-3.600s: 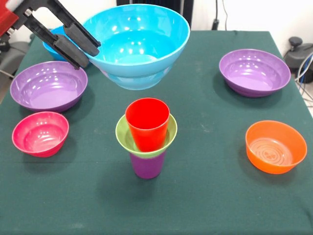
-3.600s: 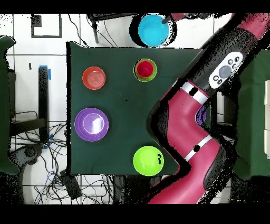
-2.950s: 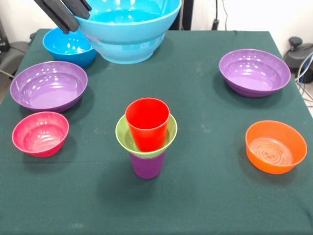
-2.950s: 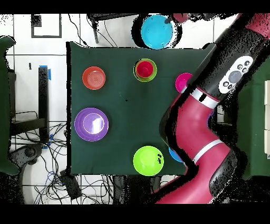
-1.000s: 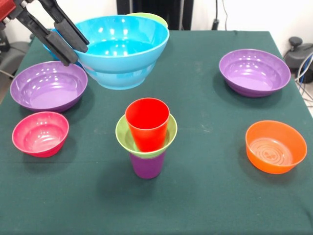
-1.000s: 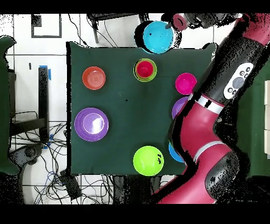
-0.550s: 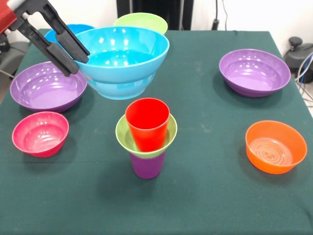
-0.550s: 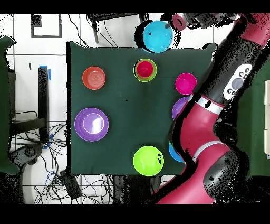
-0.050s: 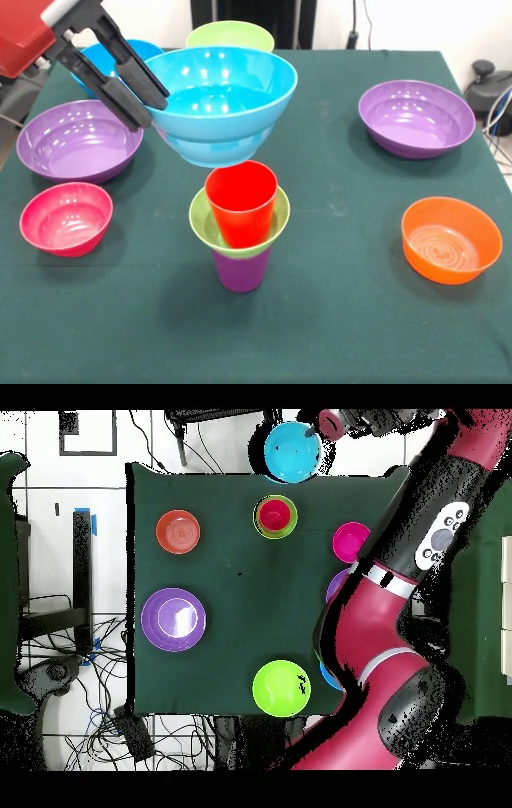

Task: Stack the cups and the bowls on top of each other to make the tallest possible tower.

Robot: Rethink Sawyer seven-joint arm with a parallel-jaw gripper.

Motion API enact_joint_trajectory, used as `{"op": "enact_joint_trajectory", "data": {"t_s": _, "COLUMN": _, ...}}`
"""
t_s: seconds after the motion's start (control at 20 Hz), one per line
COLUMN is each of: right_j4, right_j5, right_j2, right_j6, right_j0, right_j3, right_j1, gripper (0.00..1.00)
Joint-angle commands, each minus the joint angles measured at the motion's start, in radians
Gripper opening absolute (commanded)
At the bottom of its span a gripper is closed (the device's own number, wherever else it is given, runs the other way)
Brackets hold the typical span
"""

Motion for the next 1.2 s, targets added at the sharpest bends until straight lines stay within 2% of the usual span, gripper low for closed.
{"op": "enact_joint_trajectory", "data": {"t_s": 0.05, "right_j4": -0.085, "right_j5": -0.022, "right_j2": -0.132, "right_j6": 0.198, "right_j0": 0.048, "right_j3": -0.117, "right_j1": 0.005, "gripper": 0.00}}
{"op": "enact_joint_trajectory", "data": {"t_s": 0.6, "right_j4": -0.068, "right_j5": -0.049, "right_j2": -0.142, "right_j6": 0.199, "right_j0": 0.046, "right_j3": -0.109, "right_j1": 0.017, "gripper": 0.00}}
{"op": "enact_joint_trajectory", "data": {"t_s": 1.05, "right_j4": -0.016, "right_j5": -0.065, "right_j2": -0.173, "right_j6": 0.214, "right_j0": 0.031, "right_j3": -0.078, "right_j1": 0.021, "gripper": 0.00}}
{"op": "enact_joint_trajectory", "data": {"t_s": 1.2, "right_j4": -0.027, "right_j5": -0.061, "right_j2": -0.171, "right_j6": 0.205, "right_j0": 0.033, "right_j3": -0.084, "right_j1": 0.019, "gripper": 0.00}}
